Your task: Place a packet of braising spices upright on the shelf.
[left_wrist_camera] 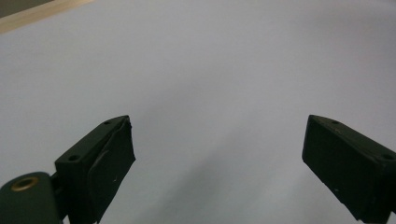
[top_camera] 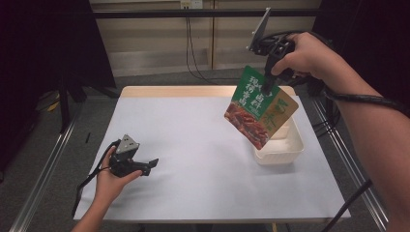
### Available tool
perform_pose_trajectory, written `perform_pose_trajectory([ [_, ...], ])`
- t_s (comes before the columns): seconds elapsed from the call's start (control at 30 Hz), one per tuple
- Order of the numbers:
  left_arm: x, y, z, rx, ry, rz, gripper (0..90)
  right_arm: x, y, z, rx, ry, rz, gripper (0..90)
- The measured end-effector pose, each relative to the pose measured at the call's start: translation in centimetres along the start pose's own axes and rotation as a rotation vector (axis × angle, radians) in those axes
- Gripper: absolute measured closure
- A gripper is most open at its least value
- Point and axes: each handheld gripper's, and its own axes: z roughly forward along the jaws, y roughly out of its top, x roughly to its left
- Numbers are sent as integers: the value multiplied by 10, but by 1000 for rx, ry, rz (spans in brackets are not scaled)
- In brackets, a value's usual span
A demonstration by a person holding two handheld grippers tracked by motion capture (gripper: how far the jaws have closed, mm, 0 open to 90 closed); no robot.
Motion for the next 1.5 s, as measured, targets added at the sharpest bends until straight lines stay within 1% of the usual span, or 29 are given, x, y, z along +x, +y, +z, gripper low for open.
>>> perform_pose_trajectory([
  [0.07, 0, 0, 0, 0, -1, 7, 88, -2, -1, -2, -5, -2, 5, 900],
  [0.1, -1, 0, 0, -2, 5, -3, 88, -4, -3, -2, -7, -5, 8, 900],
  [0.17, 0, 0, -1, -4, 2, -1, 88, -8, -6, -4, -17, -9, 3, 900],
  [0.2, 0, 0, -1, -3, 3, -3, 88, -11, -9, -6, -21, -17, 10, 900],
  [0.27, 0, 0, -1, -3, 4, 0, 88, -12, -11, -6, -21, -18, 8, 900],
  [0.3, -1, 0, -1, -4, 2, -2, 88, -13, -12, -7, -17, -9, 15, 900],
  [0.43, -1, 0, 0, -2, 8, -2, 88, -17, -18, -8, -25, -25, 18, 900],
  [0.47, -1, 0, 0, -2, 8, -1, 88, -18, -21, -9, -28, -16, 20, 900],
  [0.53, -1, 0, 0, 0, 10, 5, 88, -19, -22, -9, -26, -22, 14, 900],
  [0.57, -1, 0, 0, 0, 10, 3, 88, -19, -24, -9, -17, -11, 20, 900],
  [0.6, -1, 1, -1, 4, 10, 0, 88, -20, -26, -8, -13, -20, 23, 900],
  [0.63, -1, 1, -1, 4, 10, 0, 88, -22, -27, -7, -15, -18, 17, 900],
  [0.67, -1, 1, -1, 4, 10, 0, 89, -22, -28, -8, -10, -24, 27, 900],
  [0.7, -1, 1, -1, 5, 16, 8, 88, -23, -30, -7, -16, -15, 22, 900],
  [0.77, -1, 1, -2, 5, 17, 8, 89, -23, -30, -6, -11, -15, 21, 900],
  [0.8, 0, 1, -1, -3, 13, 7, 89, -25, -32, -5, -11, -20, 19, 900],
  [0.83, -1, 1, -2, 5, 19, 8, 89, -25, -32, -5, -11, -20, 19, 900],
  [0.87, -1, 1, -1, -3, 13, 6, 89, -26, -34, -4, -14, -24, 15, 900],
  [0.97, -2, 1, -1, -4, 16, 6, 90, -27, -36, -4, -9, -24, 22, 900],
  [1.0, -2, 1, 0, -1, 16, 8, 89, -29, -39, -3, -13, -21, 32, 900],
  [1.1, -1, 1, 0, 0, 10, 12, 90, -31, -42, -1, -13, -15, 31, 900],
  [1.13, -1, 1, -1, 16, 18, 22, 90, -32, -44, -1, -11, -20, 36, 900],
  [1.2, -2, 1, 0, -1, 12, 11, 90, -35, -50, 2, -8, -14, 38, 900],
  [1.23, -2, 1, 0, -1, 12, 11, 90, -36, -51, 2, 0, -13, 41, 900],
  [1.27, -2, 1, 0, 2, 17, 11, 90, -37, -52, 3, -14, -20, 36, 900],
  [1.3, -3, 1, 0, 3, 19, 12, 90, -38, -53, 3, 2, -18, 44, 900],
  [1.37, -3, 1, 0, 7, 23, 13, 90, -39, -54, 4, -3, -19, 40, 900],
  [1.4, -3, 1, 0, 0, 18, 11, 91, -39, -55, 5, 5, -21, 38, 900],
  [1.5, -3, 1, 0, 2, 20, 11, 91, -39, -56, 5, 0, -23, 46, 900],
])
